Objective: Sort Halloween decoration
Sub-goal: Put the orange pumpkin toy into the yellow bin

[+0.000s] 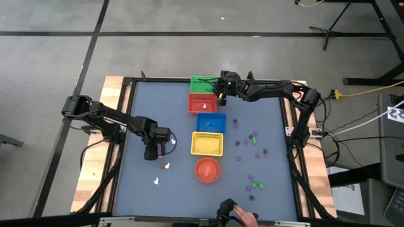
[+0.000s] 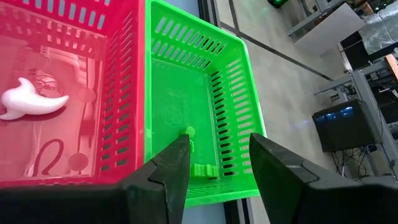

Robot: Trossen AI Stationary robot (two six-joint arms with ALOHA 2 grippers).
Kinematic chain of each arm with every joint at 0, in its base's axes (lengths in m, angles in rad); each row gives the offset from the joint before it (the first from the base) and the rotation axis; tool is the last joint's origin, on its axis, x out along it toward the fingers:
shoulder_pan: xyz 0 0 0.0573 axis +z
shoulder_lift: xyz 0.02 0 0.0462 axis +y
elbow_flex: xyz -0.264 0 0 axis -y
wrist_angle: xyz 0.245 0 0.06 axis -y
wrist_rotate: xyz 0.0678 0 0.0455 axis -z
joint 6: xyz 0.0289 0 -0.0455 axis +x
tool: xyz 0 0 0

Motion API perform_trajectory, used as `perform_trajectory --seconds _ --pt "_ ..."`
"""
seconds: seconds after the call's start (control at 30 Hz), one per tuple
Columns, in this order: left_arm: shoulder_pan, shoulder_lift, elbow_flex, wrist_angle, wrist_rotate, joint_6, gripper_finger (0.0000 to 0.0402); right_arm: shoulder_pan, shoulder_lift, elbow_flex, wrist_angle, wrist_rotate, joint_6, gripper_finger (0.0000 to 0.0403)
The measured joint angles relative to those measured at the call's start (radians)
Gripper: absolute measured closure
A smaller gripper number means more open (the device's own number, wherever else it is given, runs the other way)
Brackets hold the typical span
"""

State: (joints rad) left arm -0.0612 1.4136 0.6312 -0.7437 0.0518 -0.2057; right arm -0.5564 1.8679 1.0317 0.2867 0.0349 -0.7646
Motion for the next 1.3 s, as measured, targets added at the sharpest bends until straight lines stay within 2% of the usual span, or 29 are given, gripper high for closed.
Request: perform_trajectory --seconds 0.43,0.83,1.3 --pt "0.0 0.0 0.0 0.0 -0.006 -0.001 0.0261 0.0 0.0 0.0 0.0 0.0 0.0 0.0237" --pt "0.0 -0.001 0.001 -0.002 -0.008 -0.001 0.0314 0.0 0.0 0.0 0.0 0.0 0.0 0.0237" --pt "0.0 0.001 0.015 -0.006 -0.018 -0.002 0.0319 0.0 0.0 0.0 0.001 0.0 0.0 0.0237"
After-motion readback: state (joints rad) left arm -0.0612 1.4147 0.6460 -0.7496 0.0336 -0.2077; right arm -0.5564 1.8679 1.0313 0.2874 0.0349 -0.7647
